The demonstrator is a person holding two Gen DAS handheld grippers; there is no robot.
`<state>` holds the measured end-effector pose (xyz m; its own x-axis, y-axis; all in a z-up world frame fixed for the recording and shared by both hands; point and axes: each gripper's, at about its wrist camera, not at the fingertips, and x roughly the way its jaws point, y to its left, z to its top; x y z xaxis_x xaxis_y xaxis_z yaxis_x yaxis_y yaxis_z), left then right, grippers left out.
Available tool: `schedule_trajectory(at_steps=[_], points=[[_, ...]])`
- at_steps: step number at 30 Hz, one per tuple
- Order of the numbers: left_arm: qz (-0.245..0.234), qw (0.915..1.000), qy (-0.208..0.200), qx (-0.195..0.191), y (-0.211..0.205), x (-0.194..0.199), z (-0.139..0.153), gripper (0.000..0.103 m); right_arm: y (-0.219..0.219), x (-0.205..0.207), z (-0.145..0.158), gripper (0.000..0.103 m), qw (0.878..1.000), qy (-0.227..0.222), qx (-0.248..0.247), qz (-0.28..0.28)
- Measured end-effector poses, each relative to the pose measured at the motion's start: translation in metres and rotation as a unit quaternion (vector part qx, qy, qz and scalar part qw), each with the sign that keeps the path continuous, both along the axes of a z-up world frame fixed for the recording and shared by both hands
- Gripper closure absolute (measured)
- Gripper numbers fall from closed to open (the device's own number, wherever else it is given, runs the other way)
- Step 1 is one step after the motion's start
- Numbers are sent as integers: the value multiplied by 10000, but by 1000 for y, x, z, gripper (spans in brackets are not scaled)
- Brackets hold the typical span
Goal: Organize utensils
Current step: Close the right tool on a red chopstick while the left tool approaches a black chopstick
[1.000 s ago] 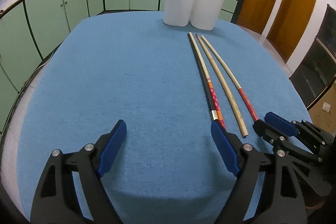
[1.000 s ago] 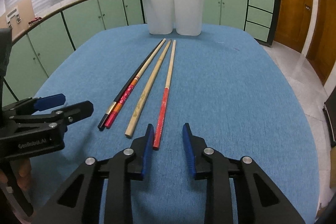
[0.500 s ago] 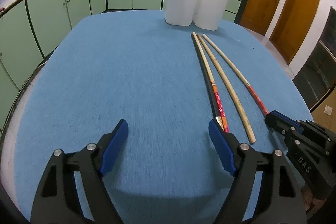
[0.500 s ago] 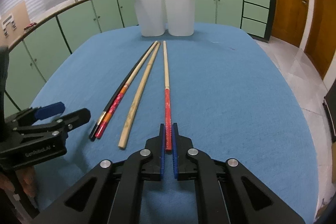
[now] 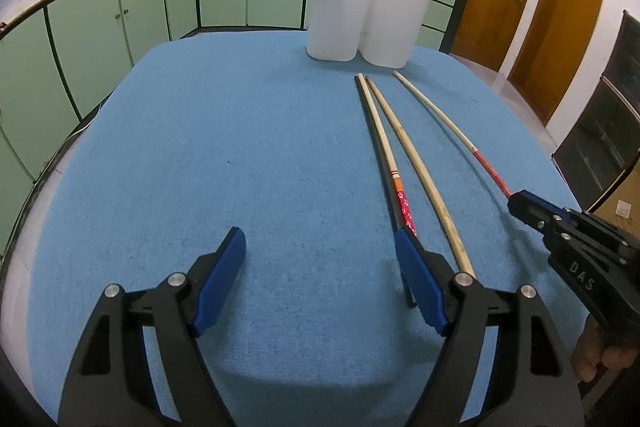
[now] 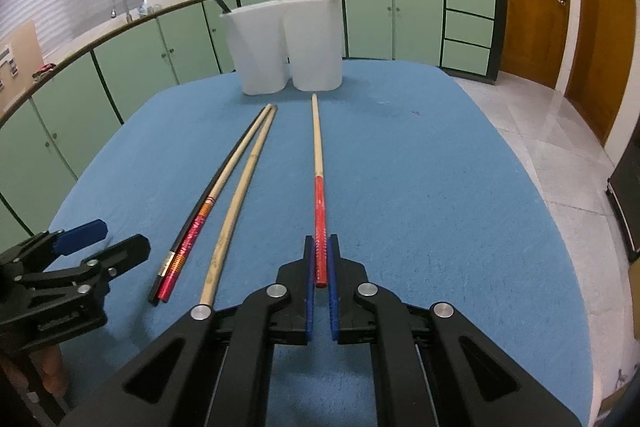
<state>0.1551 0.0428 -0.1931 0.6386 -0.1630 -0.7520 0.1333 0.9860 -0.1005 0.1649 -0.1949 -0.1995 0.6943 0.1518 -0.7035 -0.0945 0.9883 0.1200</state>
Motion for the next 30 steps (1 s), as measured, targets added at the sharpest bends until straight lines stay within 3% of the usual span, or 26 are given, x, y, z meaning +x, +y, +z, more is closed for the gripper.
schedule_trajectory(at_steps=[17,30], points=[[-403,9988,213,173,-15,1,-10,28,0,2,0,97,10000,19,5,-8],[-53,9993,195,312,-6,5,-8,30,1,2,0,97,10000,21,-6,6]])
